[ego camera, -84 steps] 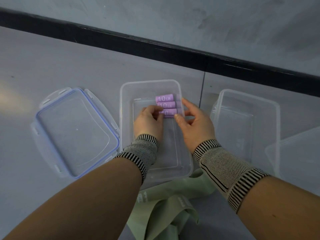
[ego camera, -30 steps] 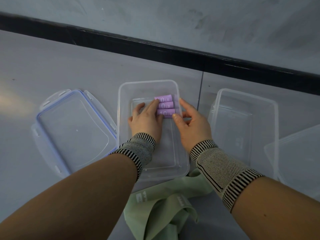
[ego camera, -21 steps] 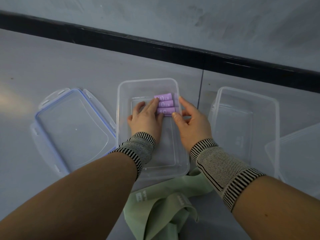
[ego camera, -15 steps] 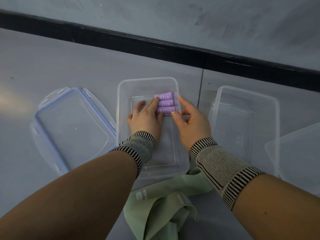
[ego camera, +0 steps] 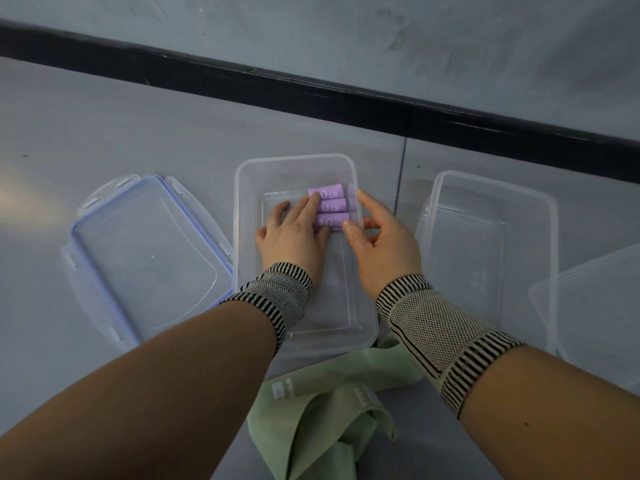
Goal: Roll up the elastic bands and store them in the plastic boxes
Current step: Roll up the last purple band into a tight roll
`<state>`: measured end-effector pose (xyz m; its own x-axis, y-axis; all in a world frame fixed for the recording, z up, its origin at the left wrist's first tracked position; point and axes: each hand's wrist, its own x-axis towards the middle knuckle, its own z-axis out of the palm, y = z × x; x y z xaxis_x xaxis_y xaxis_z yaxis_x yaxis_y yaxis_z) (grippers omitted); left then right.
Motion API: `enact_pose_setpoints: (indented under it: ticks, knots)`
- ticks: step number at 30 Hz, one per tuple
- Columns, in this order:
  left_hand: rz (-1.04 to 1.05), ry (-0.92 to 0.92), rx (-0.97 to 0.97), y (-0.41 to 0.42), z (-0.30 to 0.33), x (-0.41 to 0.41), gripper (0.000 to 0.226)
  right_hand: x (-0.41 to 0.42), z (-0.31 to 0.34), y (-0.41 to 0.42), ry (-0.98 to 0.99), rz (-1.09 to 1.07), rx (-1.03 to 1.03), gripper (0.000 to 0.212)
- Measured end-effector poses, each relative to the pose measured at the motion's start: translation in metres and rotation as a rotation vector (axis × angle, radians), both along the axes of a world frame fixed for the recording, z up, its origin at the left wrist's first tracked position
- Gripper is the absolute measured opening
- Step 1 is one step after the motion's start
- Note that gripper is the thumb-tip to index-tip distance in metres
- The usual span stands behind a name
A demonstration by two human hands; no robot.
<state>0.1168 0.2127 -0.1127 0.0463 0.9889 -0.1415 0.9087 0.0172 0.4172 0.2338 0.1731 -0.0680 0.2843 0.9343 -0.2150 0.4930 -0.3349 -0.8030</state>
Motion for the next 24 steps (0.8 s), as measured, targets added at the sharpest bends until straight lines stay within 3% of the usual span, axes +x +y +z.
enact_pose_setpoints:
  ticks: [24]
  knots:
    - [0.011, -0.122, 0.008, 0.0054, -0.0068, -0.0014, 0.054, -0.0004, -0.0009, 0.0005, -0.007, -0.006, -0.002, 0.051]
